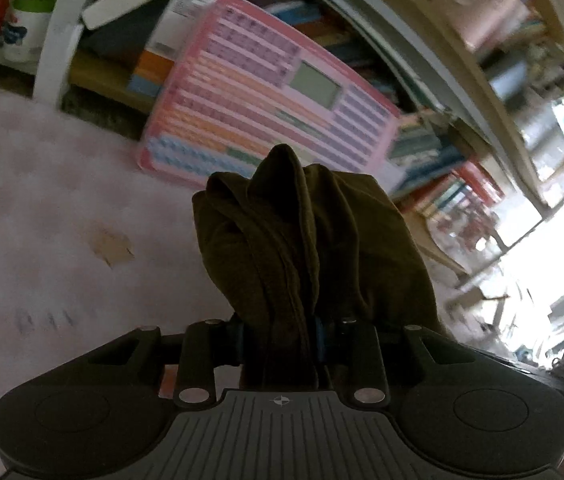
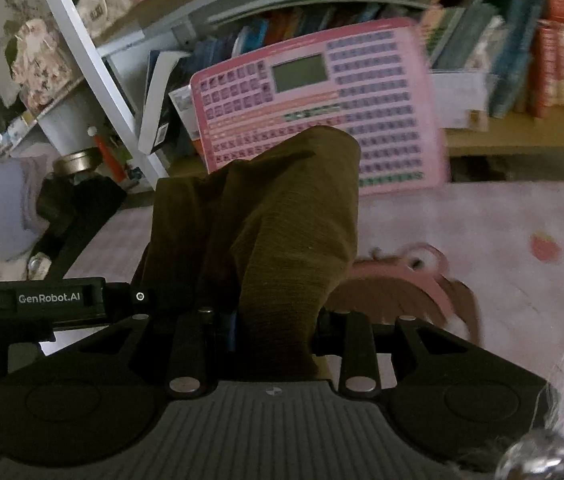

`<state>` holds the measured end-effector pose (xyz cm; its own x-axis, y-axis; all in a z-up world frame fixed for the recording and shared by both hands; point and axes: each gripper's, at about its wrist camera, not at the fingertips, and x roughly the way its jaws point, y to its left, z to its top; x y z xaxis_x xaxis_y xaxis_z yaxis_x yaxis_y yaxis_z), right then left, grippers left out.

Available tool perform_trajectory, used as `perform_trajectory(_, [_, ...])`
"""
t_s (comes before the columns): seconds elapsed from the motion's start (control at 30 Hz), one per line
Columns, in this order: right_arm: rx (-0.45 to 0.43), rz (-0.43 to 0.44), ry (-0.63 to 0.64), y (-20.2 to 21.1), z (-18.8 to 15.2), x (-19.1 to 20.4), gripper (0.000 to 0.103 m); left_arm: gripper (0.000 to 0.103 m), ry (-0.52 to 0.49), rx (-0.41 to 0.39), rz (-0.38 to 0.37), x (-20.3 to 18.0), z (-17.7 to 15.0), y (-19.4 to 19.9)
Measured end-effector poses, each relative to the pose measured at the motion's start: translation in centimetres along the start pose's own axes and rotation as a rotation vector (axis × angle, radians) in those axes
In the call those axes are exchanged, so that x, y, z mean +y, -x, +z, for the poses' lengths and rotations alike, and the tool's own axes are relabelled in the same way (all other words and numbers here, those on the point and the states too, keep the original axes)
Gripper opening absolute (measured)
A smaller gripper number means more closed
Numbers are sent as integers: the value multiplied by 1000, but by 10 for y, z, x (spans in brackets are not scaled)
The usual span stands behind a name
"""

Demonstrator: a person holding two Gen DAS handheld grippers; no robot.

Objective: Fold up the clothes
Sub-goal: 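Lift the brown bundle with both grippers and carry it toward the pink keyboard toy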

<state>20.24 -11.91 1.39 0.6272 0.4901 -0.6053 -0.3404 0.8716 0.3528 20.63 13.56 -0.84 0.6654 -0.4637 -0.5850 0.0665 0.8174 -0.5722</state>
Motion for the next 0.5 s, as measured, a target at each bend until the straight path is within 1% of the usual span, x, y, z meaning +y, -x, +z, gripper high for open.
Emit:
perform_trajectory(0.13, [-3, 5, 6, -34, 8, 7, 29, 29, 9, -18, 14, 29, 21, -13])
perform_trajectory(0.23, [-5, 9, 10, -59, 15, 12, 29, 29, 22, -30, 9, 46, 27, -19])
perform_trajectory(0.33, [-8, 10, 14, -74, 14, 11, 29, 29, 34, -34, -2, 60, 26, -28])
perform_trajectory(0.5, [0, -18, -36, -85, 12, 1, 30, 31, 71, -26, -6, 79, 22, -51])
